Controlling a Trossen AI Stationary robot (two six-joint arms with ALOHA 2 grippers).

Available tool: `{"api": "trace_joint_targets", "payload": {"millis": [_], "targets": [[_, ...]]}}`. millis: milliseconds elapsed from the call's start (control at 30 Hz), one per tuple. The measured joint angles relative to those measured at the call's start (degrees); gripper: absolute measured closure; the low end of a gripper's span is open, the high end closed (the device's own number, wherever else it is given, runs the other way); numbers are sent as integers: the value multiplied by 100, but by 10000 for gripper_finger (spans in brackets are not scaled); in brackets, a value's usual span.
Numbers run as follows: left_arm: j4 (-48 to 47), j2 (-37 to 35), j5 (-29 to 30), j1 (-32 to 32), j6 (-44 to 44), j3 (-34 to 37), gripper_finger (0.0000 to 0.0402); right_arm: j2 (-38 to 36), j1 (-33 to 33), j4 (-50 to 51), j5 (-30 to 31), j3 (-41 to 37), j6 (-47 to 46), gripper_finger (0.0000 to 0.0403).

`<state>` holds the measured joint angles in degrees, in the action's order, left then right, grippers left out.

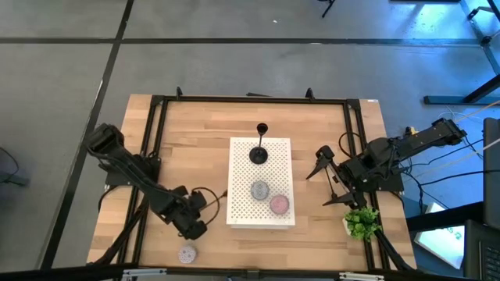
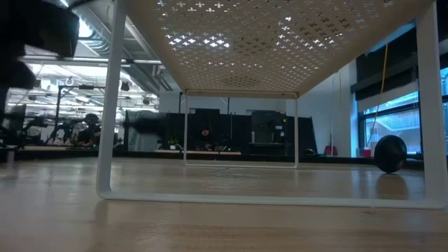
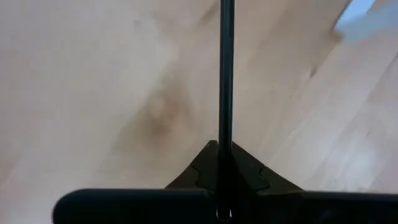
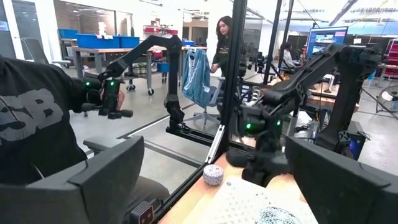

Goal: Pick & Place candle stick holders
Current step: Put the left candle holder on the shelf

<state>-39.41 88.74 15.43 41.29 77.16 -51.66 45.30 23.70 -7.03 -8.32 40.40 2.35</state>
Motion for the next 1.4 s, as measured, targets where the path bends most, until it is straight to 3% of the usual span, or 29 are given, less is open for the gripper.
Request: {"api": "trace_joint_targets", "payload": {"millis": [200,467,567,733,933,1067,1400], "targets": [[-891,-539,692,187,1010,-2,395,0,0,2,0,0,0,10],[-2756,-885,1075,265,2300,-2,395,0,2,0,-71,0,0,10],[-3086,-1057,1667,220,2406,-2,395,0,2,0,-72,0,0,10],[-3154,-1497,3312,171,2322,-2,395,0,2,-2,-74,0,0,10],[-2994,-1972,5106,171,1643,-2,395,0,2,-2,-76,0,0,10],[-2241,-2118,5768,171,646,-2,395,0,2,0,-79,0,5,10],[1548,-1965,5773,171,-3698,-2,396,0,2,4,-90,0,66,10]]}}
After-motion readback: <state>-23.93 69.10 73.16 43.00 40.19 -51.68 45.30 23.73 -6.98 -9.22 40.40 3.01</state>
